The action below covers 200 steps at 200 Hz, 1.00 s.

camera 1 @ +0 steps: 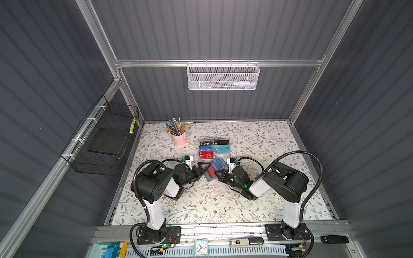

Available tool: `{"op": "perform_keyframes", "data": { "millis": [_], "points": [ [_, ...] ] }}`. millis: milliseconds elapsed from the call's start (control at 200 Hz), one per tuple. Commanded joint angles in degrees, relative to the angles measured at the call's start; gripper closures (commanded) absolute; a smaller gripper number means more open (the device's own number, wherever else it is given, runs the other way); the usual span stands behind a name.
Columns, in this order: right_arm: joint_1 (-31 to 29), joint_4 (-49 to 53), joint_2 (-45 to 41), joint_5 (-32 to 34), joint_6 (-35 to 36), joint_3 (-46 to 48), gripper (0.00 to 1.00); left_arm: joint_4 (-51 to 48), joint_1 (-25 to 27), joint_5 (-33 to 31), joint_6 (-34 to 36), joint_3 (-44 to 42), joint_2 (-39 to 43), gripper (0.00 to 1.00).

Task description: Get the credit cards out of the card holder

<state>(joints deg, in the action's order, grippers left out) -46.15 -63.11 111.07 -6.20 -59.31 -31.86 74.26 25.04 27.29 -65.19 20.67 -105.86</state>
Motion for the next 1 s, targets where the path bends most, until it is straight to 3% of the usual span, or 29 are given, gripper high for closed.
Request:
{"op": "perform_keyframes", "data": {
  "millis": [0,390,996],
  "points": [
    [0.1,1.1,-0.1,-1.2,1.6,0.6,0.97,-12.5,0.2,0.5,0.8,-2.1,-0.2,0.0],
    [-0.6,1.4,3.2,-1.4,-0.7,0.0,0.93,-26.9,1.2,-1.1,3.8,3.6,10.2,0.0],
    [-4.4,4.0,3.9,-0.3,-2.7,-2.1,0.93,-30.1,3.4,-2.6,3.9,8.6,10.2,0.0]
  ]
}}
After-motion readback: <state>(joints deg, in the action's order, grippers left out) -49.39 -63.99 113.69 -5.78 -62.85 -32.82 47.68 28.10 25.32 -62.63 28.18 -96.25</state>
